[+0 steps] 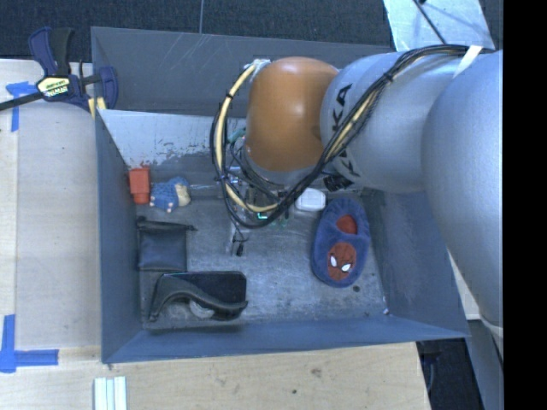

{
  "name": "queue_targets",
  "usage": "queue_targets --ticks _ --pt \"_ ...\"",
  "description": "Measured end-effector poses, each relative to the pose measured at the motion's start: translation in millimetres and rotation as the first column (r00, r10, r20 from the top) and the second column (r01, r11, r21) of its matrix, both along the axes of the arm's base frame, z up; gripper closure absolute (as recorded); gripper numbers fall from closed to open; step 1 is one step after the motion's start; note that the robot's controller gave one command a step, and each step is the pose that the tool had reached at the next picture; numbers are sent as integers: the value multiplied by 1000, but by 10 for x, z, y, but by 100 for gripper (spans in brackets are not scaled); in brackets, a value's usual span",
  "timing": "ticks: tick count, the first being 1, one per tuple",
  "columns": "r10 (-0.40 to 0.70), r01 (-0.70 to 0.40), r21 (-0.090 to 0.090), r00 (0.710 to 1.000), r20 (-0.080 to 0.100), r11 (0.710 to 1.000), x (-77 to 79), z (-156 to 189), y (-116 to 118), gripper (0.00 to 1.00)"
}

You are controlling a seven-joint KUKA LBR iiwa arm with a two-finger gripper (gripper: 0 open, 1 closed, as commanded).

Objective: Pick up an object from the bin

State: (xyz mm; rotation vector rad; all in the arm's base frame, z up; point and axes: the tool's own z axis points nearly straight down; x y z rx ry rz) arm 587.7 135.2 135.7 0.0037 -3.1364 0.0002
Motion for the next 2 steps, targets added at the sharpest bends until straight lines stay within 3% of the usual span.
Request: queue_targets --ticks 1,2 --pt "-99 99 2 995 2 995 -154 -329 711 0" --pt "470 -470 -2 882 19 883 -79 -604 760 0"
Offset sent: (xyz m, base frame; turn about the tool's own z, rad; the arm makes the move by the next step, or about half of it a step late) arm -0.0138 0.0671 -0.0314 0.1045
